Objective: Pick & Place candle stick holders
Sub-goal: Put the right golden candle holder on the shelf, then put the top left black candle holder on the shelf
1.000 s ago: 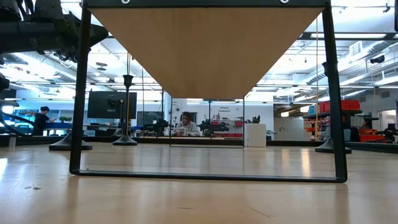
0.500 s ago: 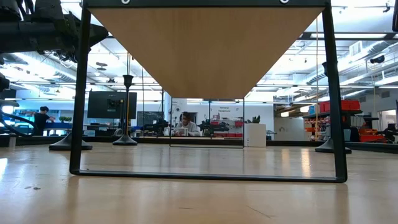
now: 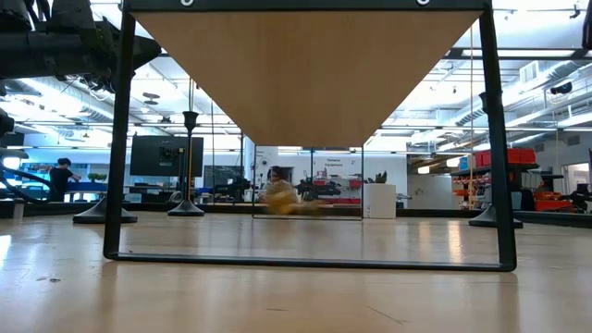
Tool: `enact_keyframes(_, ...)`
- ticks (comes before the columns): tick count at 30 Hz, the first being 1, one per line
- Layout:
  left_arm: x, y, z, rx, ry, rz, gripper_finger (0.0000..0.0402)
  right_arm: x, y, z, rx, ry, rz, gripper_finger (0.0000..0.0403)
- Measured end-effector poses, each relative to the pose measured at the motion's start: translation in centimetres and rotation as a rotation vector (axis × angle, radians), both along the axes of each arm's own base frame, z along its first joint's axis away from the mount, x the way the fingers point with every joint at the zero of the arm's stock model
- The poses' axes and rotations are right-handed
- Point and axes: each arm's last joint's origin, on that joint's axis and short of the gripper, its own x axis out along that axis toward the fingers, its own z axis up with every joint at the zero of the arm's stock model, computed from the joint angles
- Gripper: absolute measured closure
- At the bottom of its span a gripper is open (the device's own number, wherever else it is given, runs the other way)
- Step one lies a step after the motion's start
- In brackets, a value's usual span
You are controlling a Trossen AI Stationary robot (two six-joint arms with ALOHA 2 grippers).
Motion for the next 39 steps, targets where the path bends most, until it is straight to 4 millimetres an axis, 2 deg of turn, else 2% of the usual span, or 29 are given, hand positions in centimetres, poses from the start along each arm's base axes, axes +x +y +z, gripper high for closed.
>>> enact_keyframes(28, 0.0, 0.0, 0.0, 0.000, 0.001, 0.001, 0.0346, 0.4, -0.4, 0.1, -0.059, -0.009, 0.035, 0.0402)
enact_keyframes(36, -0.2, 0.4, 0.0, 0.022, 0.036, 0.180, 0.0346, 1.1, -0.9, 0.2, -0.152, -0.052, 0.056, 0.0403)
enact_keyframes(39, -0.3, 0.5, -0.1, -0.050, 0.022, 0.212, 0.0346, 1.2, -1.1, 0.3, -0.182, -0.071, 0.058, 0.0403)
